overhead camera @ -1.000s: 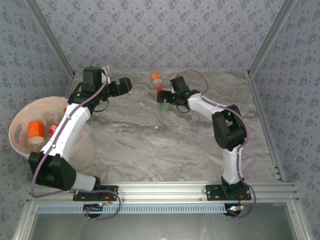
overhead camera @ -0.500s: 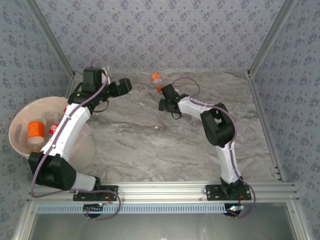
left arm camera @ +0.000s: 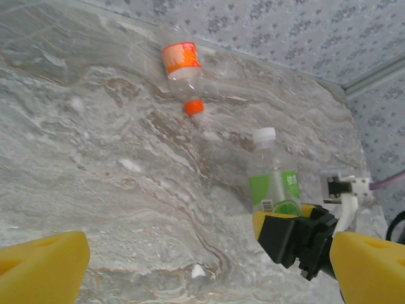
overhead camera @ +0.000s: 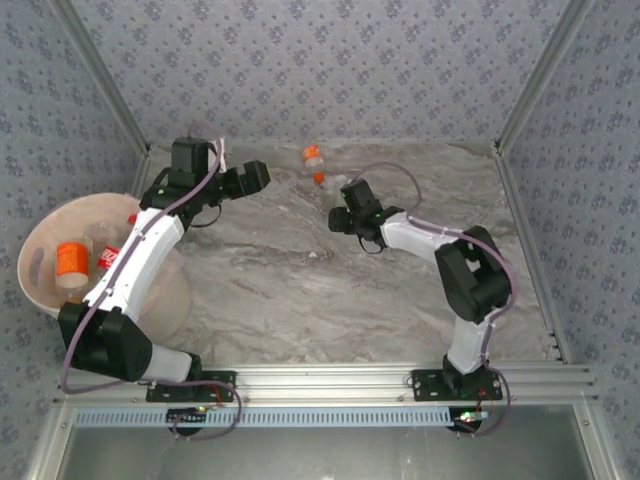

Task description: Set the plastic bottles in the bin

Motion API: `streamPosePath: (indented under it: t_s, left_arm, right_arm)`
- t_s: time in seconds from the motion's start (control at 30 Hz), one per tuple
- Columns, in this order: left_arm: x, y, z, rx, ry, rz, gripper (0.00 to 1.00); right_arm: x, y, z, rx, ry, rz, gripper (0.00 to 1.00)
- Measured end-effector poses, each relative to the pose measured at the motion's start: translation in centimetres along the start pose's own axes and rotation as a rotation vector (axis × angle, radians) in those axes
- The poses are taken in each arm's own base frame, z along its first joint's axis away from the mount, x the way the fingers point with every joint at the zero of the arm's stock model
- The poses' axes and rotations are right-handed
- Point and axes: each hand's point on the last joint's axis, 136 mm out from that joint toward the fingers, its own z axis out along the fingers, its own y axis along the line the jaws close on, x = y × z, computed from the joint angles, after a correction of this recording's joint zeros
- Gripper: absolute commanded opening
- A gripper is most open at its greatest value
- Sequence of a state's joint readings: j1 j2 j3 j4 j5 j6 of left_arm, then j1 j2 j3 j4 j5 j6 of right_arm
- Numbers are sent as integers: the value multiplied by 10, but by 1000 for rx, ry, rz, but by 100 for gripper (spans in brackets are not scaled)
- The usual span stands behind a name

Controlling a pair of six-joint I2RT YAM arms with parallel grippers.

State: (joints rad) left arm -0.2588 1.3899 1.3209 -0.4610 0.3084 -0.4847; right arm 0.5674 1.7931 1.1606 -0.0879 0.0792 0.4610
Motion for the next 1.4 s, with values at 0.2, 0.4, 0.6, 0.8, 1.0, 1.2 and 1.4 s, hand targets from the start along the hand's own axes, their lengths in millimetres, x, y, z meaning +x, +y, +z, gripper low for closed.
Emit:
streamPosePath:
  t_s: [0.2,0.4,0.6,0.8,1.0,1.2,1.4]
  left_arm:
    - [8,-25,4,92,21,14,98]
    - [18,-65,6,211,40,40,98]
    - [31,-97,22,275,61,3,98]
    - [44,-117,46,297,80,-56,98]
    - [56,-117,72,253,108,-74,98]
    - [62,-121,84,254,117,-104,90]
    - [62,-132,90,299,117,-122,69]
  right_arm:
    - [-4,8,-43,-105,-93,-57,49]
    - [-5,30,-77,-273,-184,-158,48]
    - [-7,52,-97,-414,-240,-219,48]
    - [-14,69,-112,-511,-296,-245,49]
    - [-15,77,-117,-558,-306,-258,49]
    - [-16,82,-121,-583,-305,-263,50]
    - [-27,88,-123,-599,-321,-236,50]
